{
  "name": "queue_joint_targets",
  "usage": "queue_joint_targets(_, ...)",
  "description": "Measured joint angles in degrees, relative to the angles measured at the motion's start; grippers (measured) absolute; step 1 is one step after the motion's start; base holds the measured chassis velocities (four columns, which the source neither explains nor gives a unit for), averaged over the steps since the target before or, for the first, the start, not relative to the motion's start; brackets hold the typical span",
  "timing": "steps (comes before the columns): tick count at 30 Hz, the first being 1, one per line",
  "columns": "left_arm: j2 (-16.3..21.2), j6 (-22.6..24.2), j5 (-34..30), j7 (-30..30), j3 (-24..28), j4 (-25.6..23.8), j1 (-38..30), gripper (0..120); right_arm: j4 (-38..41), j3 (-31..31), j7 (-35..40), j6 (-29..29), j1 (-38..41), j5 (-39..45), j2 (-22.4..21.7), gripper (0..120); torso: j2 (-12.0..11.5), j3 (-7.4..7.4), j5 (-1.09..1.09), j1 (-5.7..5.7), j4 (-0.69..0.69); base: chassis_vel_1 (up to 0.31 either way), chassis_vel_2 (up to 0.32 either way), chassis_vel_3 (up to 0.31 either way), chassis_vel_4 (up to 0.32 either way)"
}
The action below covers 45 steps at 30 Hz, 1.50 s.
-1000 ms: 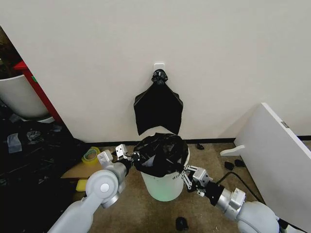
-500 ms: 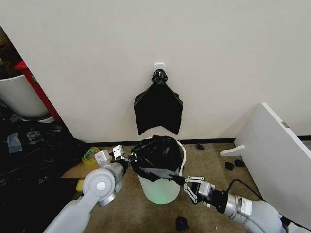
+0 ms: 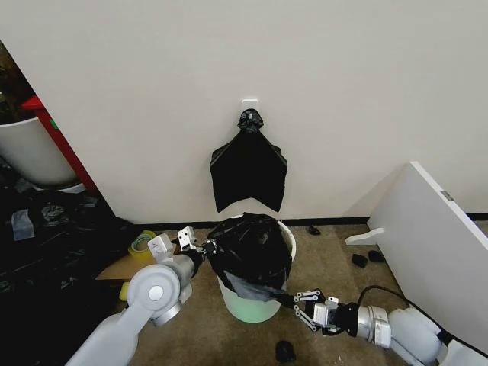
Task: Place the garbage bag over the trash bin.
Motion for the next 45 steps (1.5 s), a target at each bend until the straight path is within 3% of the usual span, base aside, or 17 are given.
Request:
queue_joint_targets(15,0.28,0.93,-0.55,2.36,0.38,-0.95,0.91,5,-3.69,0.28,-0.95,0.71,-0.08,-1.82,-0.31,0,0.00,0.00,0.00,0.00,0.00,0.000,0.000,0.000,0.000)
queue_joint_targets(20,0.23,0.43,2.45,4.15,0.27,-0.57,1.50,5,-2.51,0.69,0.40,-0.22,-1.35,0.01,-0.18,0,0.00,0.00,0.00,0.00,0.00,0.000,0.000,0.000,0.000)
queue_joint_targets(31,0.25,-3.24,5.38,5.20,-1.25,1.26,1.78,5,-3.21,2.06,-0.95,-0.39,-2.33,6.70,-0.54,45,0.00,0.00,0.00,0.00,0.01,0.000,0.000,0.000,0.000)
queue_joint_targets(33,0.26,-3.45,5.38,5.22,-1.46,1.34,1.77,5,-3.50,2.27,-1.22,-0.39,-2.33,6.99,-0.55,48,0.00,0.00,0.00,0.00,0.01,0.000,0.000,0.000,0.000)
queue_joint_targets(35,0.33,-3.85,5.55,5.53,-1.92,1.48,1.79,5,-4.51,2.76,-1.76,-0.34,-2.36,8.37,-0.56,60,0.00,0.00,0.00,0.00,-0.01,0.000,0.000,0.000,0.000)
queue_joint_targets(39,0.55,-3.99,6.28,6.24,-2.40,1.48,2.06,5,-4.60,3.36,-1.86,-0.64,-2.42,10.60,-0.64,68,0.00,0.00,0.01,0.00,-0.01,0.000,0.000,0.000,0.000)
queue_joint_targets(42,1.76,-5.14,12.54,11.41,-3.48,1.78,3.80,5,-1.83,5.45,-3.21,-4.93,-2.69,20.78,-1.54,87,0.00,0.00,-0.01,0.00,0.01,0.000,0.000,0.000,0.000)
queue_joint_targets(45,2.72,-6.08,16.69,14.77,-3.81,2.20,4.68,5,-0.67,6.88,-4.09,-8.58,-3.00,26.48,-1.95,94,0.00,0.00,-0.01,0.00,0.00,0.000,0.000,0.000,0.000)
